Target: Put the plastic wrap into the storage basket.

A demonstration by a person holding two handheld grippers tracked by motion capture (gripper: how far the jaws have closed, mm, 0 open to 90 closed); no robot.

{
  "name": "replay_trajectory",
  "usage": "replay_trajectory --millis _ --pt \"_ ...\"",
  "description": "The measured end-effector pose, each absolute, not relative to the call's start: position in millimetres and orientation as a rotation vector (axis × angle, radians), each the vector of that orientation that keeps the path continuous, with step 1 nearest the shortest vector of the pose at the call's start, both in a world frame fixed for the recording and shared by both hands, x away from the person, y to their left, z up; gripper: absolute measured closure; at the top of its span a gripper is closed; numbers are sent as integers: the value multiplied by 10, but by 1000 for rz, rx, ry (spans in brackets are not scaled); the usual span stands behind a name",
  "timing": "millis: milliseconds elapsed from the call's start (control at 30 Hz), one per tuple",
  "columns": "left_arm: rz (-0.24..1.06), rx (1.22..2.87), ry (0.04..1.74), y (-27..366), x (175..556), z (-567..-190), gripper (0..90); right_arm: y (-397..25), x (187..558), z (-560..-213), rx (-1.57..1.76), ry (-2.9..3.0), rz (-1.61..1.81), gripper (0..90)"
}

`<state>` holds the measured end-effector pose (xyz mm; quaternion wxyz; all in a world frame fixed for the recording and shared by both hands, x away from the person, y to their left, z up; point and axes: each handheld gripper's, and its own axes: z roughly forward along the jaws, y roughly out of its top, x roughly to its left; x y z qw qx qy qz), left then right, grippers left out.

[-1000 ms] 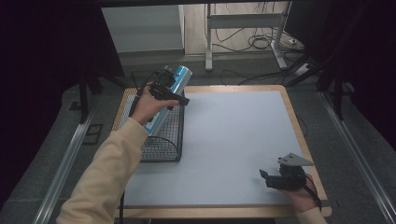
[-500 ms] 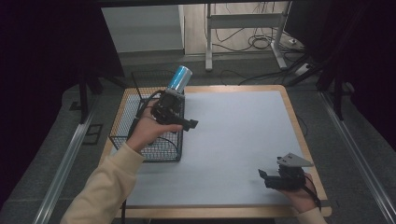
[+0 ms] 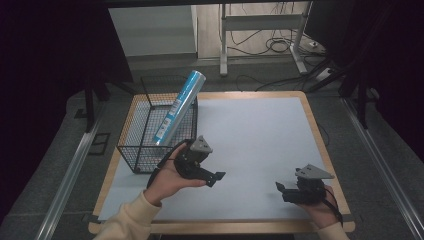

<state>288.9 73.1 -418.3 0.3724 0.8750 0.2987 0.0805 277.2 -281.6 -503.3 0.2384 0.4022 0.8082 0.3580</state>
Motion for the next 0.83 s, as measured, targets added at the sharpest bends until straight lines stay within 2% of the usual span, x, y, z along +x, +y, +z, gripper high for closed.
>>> replay_trajectory --millis 500,833 --pt "166 2252 831 797 2725 -4703 161 -2794 2773 -5059 1097 2228 971 138" --pt "159 2243 860 853 2779 -4732 159 -2799 2768 -5045 1081 2222 1010 135"
